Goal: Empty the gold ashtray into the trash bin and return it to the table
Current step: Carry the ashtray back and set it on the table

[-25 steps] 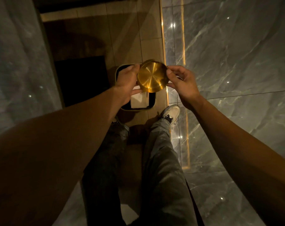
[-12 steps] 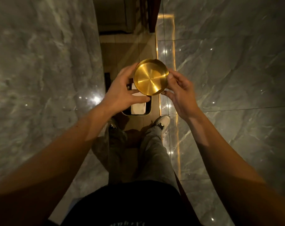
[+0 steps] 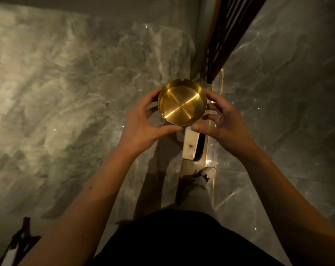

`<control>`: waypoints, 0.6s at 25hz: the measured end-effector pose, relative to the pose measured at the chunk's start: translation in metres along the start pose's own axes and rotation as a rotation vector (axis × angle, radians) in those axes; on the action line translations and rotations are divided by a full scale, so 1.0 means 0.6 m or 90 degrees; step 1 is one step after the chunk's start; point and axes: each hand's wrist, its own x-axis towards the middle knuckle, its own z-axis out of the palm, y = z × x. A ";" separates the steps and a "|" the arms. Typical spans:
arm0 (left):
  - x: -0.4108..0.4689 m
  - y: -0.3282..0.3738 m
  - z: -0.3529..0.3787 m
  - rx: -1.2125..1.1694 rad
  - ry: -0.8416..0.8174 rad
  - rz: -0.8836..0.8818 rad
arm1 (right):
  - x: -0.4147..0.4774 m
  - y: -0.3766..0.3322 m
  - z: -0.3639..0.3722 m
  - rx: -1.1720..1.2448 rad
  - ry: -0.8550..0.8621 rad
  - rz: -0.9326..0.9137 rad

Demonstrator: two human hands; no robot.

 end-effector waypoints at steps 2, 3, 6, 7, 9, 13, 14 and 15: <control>-0.020 -0.004 -0.051 0.000 0.017 0.024 | 0.014 -0.021 0.045 -0.081 -0.016 -0.047; -0.029 -0.006 -0.075 -0.004 0.022 0.036 | 0.020 -0.030 0.068 -0.119 -0.014 -0.075; -0.051 -0.013 -0.132 -0.016 0.048 0.047 | 0.026 -0.053 0.123 -0.200 0.000 -0.143; -0.057 -0.013 -0.145 -0.010 0.053 0.049 | 0.026 -0.059 0.135 -0.216 0.003 -0.153; -0.069 -0.011 -0.168 0.000 0.057 0.059 | 0.027 -0.070 0.155 -0.218 0.001 -0.143; -0.096 -0.008 -0.194 0.037 0.085 0.059 | 0.030 -0.082 0.185 -0.189 -0.017 -0.131; -0.104 -0.008 -0.197 0.045 0.098 0.053 | 0.028 -0.083 0.191 -0.183 -0.022 -0.134; -0.112 -0.009 -0.201 0.055 0.111 0.052 | 0.028 -0.085 0.199 -0.175 -0.027 -0.136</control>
